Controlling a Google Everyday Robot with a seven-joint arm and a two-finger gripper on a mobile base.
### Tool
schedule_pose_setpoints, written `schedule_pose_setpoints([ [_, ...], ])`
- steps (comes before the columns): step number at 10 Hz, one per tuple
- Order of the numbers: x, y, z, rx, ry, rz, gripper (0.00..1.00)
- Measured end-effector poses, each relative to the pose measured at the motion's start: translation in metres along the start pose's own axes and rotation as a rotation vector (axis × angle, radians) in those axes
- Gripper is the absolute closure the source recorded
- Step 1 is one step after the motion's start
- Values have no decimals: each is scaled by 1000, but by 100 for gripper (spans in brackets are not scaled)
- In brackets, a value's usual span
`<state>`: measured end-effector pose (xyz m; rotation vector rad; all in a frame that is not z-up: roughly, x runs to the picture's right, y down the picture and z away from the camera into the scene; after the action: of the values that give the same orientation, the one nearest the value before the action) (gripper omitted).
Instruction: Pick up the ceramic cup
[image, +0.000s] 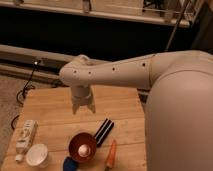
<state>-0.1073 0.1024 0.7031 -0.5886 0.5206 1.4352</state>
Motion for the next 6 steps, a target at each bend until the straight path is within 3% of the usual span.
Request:
schedule_pose_setpoints([
  [6, -2, 0, -3, -2, -3, -2, 35],
])
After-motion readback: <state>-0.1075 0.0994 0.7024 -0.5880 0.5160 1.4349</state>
